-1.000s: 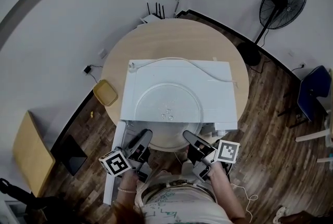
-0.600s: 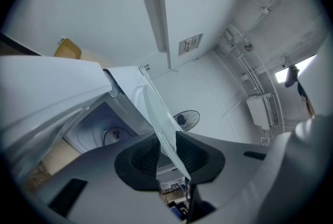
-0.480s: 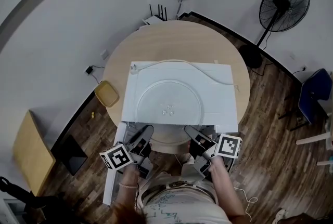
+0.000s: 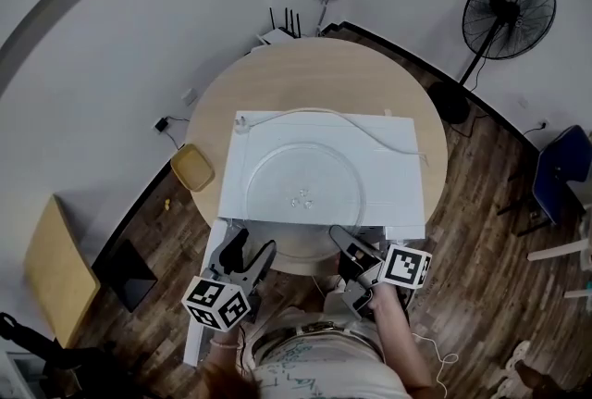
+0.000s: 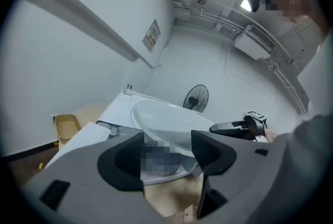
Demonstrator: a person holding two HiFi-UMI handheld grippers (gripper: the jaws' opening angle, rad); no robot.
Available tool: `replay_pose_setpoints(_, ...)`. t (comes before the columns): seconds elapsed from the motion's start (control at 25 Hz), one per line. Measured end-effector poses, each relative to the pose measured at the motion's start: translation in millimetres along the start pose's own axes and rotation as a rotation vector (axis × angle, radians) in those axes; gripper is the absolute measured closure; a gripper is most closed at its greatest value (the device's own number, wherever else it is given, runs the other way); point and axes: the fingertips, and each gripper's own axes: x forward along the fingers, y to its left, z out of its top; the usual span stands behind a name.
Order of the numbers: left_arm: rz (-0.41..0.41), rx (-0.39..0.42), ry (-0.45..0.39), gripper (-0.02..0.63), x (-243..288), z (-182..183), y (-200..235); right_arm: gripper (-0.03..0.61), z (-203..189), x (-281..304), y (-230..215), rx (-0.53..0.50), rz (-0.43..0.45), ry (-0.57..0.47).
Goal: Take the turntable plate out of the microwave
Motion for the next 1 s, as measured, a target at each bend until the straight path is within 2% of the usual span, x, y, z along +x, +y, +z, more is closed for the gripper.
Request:
replay_pose_setpoints(0.12,-0.01,0.042,-0.002,0.334,-12.8,-6.1,-9.1,0.517,-1.0,-1.8,-4.6,-0.05,-0.07,0.007)
replay_pose_setpoints(0.24,-0.034,0.098,0.043,0.334,-15.7,-14.9,-17.1,0.504,-1.3,-2.2,-3.6,-0.114,-0.112,0.002)
replay_pose_setpoints(0.36,-0.044,0.179,0.077,0.334,-14.6,-19.7,-25.1,0.451,-4.4,-0.8,0.2,-0.225,-0.151,0.012)
replay_pose_setpoints(0.48,-0.054,0.206,0.103,0.334,-10.0,-22.8,-30.9,0.392,-7.1,-0.2,4.7,-0.3,-0.163,0.019)
replay_pose_setpoints(0.52,-0.054,0.212,0.115,0.334,-9.0,-24.9,-31.5,0.352,-8.7,-0.8,5.3,-0.328,-0.171,0.027)
replay_pose_setpoints(0.64,-0.054,0.194,0.12,0.334,-8.7,-28.5,-31.7,0.285,-15.3,-4.8,4.8,-0.407,-0.196,0.056)
replay_pose_setpoints(0.8,-0.058,0.116,0.084,0.334,-7.7,-24.2,-29.1,0.278,-18.2,-9.4,6.3,-0.428,-0.198,0.061)
replay_pose_setpoints(1.0,-0.055,0.126,0.08,0.334,-5.9,-24.0,-27.6,0.267,-15.3,-27.6,4.4,-0.587,-0.265,0.095)
